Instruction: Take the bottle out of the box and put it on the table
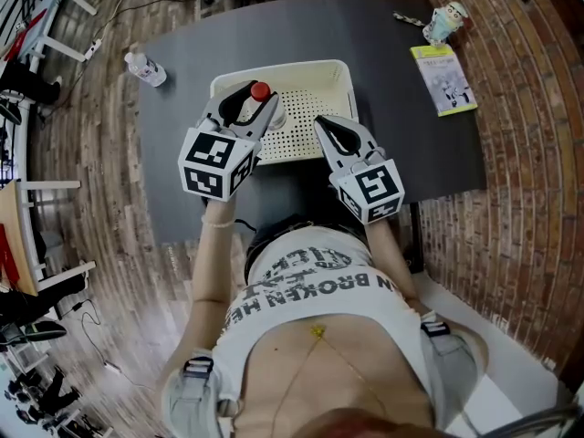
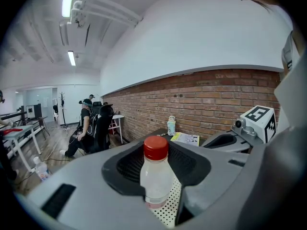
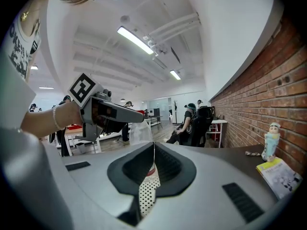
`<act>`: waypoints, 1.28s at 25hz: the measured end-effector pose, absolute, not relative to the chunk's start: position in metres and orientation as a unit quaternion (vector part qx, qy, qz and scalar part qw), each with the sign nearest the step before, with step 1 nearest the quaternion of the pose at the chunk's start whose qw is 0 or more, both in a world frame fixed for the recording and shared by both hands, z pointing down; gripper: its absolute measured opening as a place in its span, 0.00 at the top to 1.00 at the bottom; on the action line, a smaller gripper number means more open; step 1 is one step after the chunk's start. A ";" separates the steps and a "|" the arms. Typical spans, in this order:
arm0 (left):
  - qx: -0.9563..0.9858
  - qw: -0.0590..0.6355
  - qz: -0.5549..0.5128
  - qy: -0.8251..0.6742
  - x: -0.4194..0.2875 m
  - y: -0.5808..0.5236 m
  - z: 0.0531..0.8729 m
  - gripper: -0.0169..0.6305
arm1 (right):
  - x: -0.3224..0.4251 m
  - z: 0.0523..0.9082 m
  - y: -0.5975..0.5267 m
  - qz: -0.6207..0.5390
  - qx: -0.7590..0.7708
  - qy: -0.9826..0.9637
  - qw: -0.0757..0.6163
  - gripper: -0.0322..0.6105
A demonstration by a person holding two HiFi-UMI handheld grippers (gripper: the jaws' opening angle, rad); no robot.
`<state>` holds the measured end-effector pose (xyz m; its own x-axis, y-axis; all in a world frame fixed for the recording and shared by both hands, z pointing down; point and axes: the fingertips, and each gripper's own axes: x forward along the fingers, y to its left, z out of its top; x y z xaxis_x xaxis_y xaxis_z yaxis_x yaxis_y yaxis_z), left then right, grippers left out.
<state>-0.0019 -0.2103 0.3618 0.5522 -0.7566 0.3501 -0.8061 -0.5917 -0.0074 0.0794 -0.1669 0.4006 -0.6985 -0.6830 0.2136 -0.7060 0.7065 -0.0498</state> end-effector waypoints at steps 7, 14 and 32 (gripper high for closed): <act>0.881 0.077 0.158 -0.440 -0.001 -0.210 0.359 0.73 | 0.076 0.402 -0.166 0.064 0.377 -0.920 0.091 0.94; 0.881 0.075 0.155 -0.441 -0.005 -0.210 0.357 0.73 | 0.073 0.401 -0.165 0.062 0.378 -0.919 0.092 0.94; 0.887 0.076 0.145 -0.432 -0.016 -0.201 0.352 0.73 | 0.062 0.399 -0.155 0.060 0.387 -0.914 0.102 0.94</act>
